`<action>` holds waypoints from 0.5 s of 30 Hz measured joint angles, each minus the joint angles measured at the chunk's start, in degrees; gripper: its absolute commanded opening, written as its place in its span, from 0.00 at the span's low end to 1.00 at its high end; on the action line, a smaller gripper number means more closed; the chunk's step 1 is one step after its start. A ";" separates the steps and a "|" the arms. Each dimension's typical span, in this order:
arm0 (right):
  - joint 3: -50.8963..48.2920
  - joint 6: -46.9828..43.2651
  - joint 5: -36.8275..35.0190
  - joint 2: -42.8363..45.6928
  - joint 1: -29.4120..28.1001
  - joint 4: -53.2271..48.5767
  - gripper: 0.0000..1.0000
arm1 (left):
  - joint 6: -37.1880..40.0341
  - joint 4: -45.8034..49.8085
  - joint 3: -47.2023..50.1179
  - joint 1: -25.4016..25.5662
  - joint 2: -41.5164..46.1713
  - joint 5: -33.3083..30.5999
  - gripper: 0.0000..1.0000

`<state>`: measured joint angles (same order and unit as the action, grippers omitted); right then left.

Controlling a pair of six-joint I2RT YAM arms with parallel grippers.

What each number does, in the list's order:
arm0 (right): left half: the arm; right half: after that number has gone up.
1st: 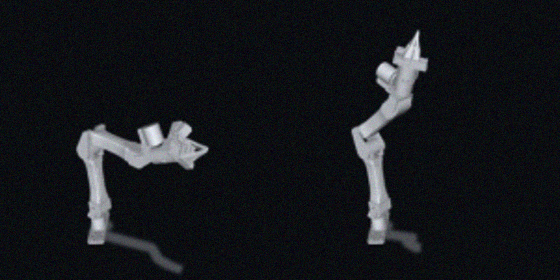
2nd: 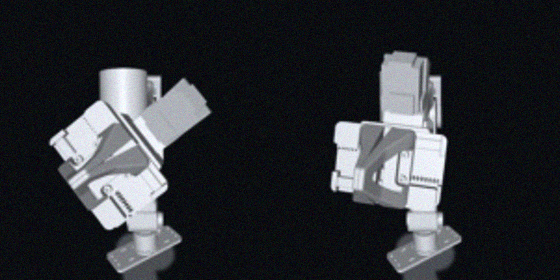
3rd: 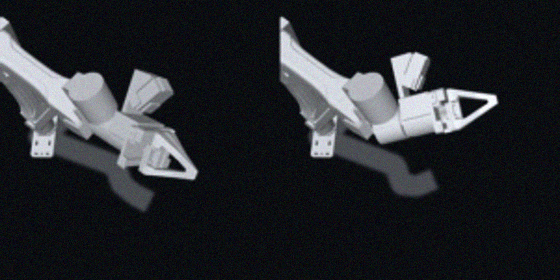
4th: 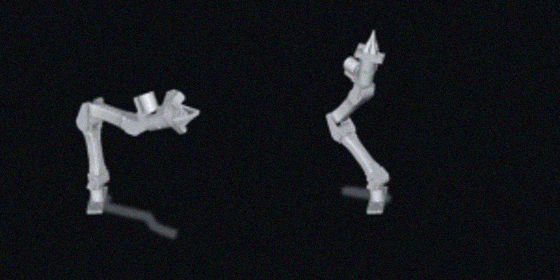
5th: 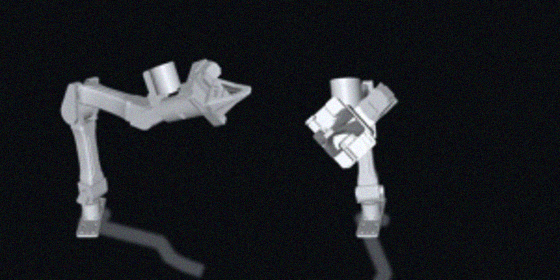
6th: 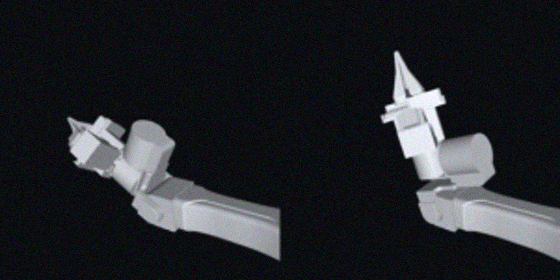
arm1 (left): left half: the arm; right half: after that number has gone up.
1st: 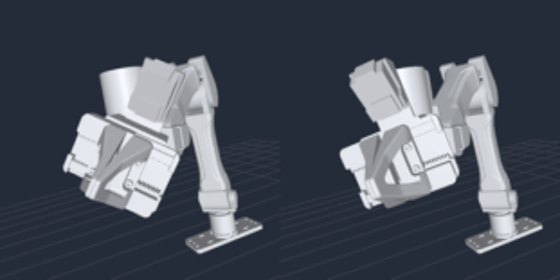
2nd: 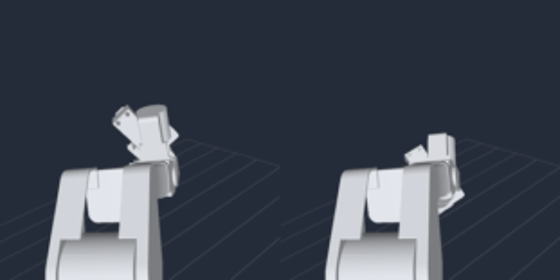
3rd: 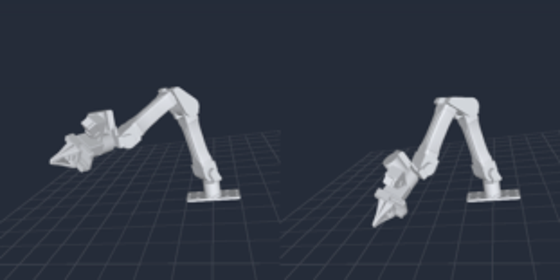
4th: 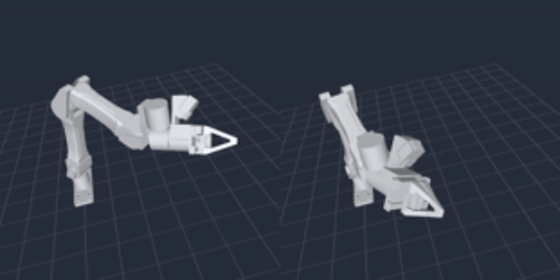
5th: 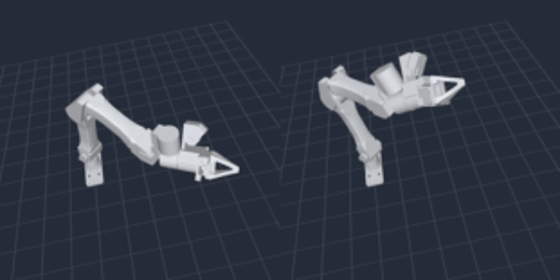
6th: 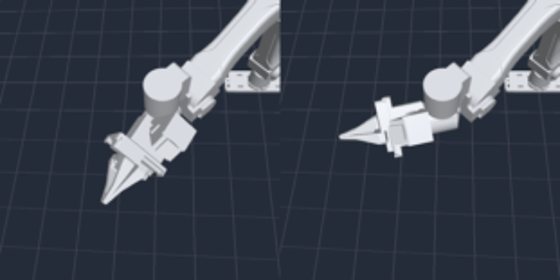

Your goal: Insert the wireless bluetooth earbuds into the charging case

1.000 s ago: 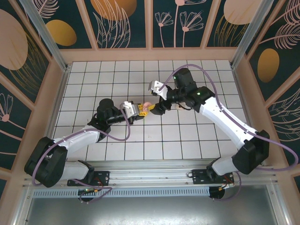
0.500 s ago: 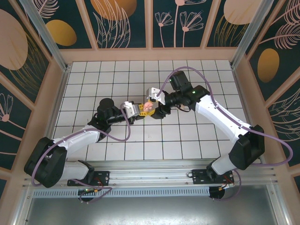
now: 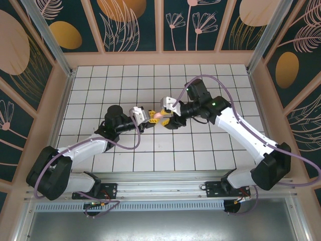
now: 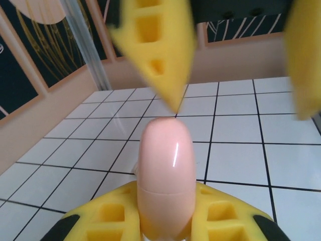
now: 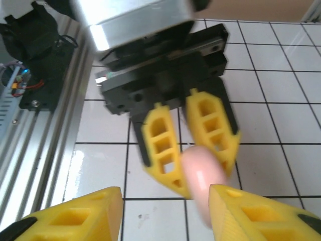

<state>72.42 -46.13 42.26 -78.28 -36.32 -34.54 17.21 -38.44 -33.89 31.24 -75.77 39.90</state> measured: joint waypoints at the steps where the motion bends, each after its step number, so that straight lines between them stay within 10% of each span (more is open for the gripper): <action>1: -1.09 1.20 0.39 0.81 0.22 0.72 0.49 | -0.59 -0.07 -0.17 -0.07 -0.15 -0.42 0.07; 8: -13.75 23.19 0.59 9.73 8.07 19.21 0.47 | -11.08 -2.80 -2.32 -0.07 -2.12 -2.84 0.07; 15: -18.97 55.80 -14.38 14.82 14.49 29.94 0.44 | -32.94 -5.55 -5.62 2.14 -7.02 -6.93 0.06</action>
<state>53.45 9.67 27.88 -63.46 -21.82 -4.60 -15.73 -43.99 -39.51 33.39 -82.78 32.97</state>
